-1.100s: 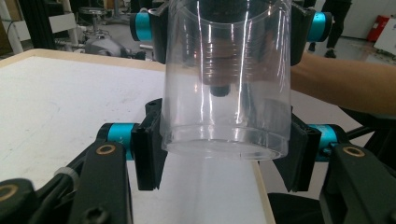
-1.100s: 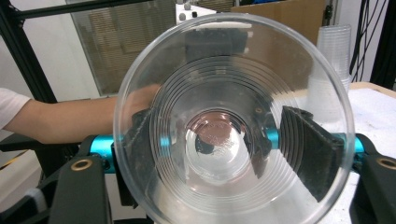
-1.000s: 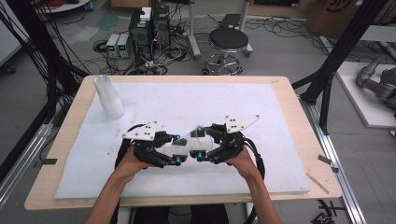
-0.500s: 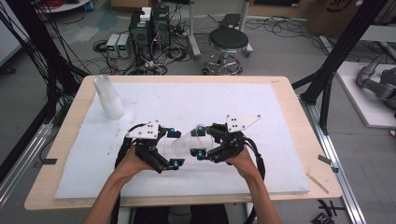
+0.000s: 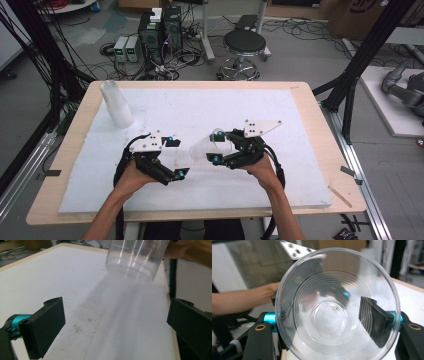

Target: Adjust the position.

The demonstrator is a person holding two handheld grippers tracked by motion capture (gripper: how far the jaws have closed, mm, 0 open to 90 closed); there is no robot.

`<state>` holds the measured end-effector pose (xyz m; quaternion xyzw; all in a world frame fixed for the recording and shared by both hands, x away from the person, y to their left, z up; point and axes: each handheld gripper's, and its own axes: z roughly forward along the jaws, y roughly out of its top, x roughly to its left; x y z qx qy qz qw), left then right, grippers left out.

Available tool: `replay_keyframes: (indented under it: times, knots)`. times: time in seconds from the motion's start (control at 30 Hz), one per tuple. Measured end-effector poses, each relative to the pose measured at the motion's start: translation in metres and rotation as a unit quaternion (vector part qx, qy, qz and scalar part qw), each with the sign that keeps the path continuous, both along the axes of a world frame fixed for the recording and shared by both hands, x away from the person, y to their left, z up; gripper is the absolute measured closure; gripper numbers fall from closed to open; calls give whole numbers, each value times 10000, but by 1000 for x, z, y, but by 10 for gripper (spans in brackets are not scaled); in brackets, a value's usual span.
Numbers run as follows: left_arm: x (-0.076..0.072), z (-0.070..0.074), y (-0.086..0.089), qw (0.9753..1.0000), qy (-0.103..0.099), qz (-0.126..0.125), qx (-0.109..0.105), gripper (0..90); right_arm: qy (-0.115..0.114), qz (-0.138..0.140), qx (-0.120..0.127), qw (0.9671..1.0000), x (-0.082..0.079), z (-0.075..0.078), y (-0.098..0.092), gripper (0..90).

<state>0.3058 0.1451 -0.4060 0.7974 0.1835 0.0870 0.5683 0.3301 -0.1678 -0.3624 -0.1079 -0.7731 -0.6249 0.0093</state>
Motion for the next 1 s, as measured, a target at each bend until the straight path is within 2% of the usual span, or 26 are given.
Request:
replay_keyframes:
  times: [0.03, 0.07, 0.1, 0.13, 0.2, 0.3, 0.33, 0.37, 0.47, 0.6, 0.63, 0.67, 0.7, 0.73, 0.77, 0.83, 1.0]
  knots:
    - [0, -2, 4, 9999, 9, 134, -2, 17, -2, -61, -86, 9999, 1, 1, 0, 329]
    - [0, -2, 4, 9999, 9, 134, -2, 17, -2, -61, -86, 9999, 1, 1, 0, 329]
    - [-1, -6, 12, 9993, 7, 383, 27, 17, -26, -224, -317, 9992, 2, 3, 0, 329]
    - [-2, -8, 16, 9986, 12, 520, 23, 17, 4, -280, -418, 9987, 3, 4, 1, 329]
    - [-5, -13, 25, 9971, -5, 758, 28, 17, 6, -434, -591, 9973, 5, 6, 1, 329]
    - [-10, -20, 38, 9940, -35, 1089, 19, 17, 106, -728, -868, 9935, 8, 7, 2, 329]
    - [-10, -20, 38, 9940, -35, 1089, 19, 17, 147, -862, -975, 9914, 10, 7, 2, 329]
    - [-13, -24, 46, 9915, -92, 1296, 24, 17, 169, -962, -1046, 9897, 12, 8, 2, 330]
    - [-17, -32, 56, 9877, -83, 1562, -71, 17, 226, -1212, -1323, 9835, 17, 8, 3, 332]
    - [-21, -42, 65, 9818, -104, 1891, -141, 17, 305, -1437, -1835, 9720, 24, 9, 8, 331]
    - [-21, -42, 65, 9818, -104, 1891, -141, 17, 327, -1508, -1950, 9686, 25, 10, 9, 330]
    - [-21, -47, 69, 9792, -136, 2016, -156, 17, 351, -1578, -2062, 9651, 27, 11, 11, 330]
    - [-22, -49, 70, 9778, -159, 2084, -173, 17, 364, -1612, -2118, 9632, 29, 11, 12, 330]
    - [-22, -49, 70, 9778, -159, 2084, -173, 17, 364, -1612, -2118, 9632, 29, 11, 12, 330]
    - [-23, -52, 72, 9752, -198, 2194, -220, 17, 439, -1696, -2205, 9595, 32, 12, 15, 330]
    - [-23, -55, 74, 9741, -202, 2238, -241, 17, 425, -1760, -2359, 9547, 35, 13, 18, 330]
    - [-23, -60, 78, 9719, -168, 2329, -280, 17, 518, -1861, -2480, 9493, 39, 13, 23, 332]
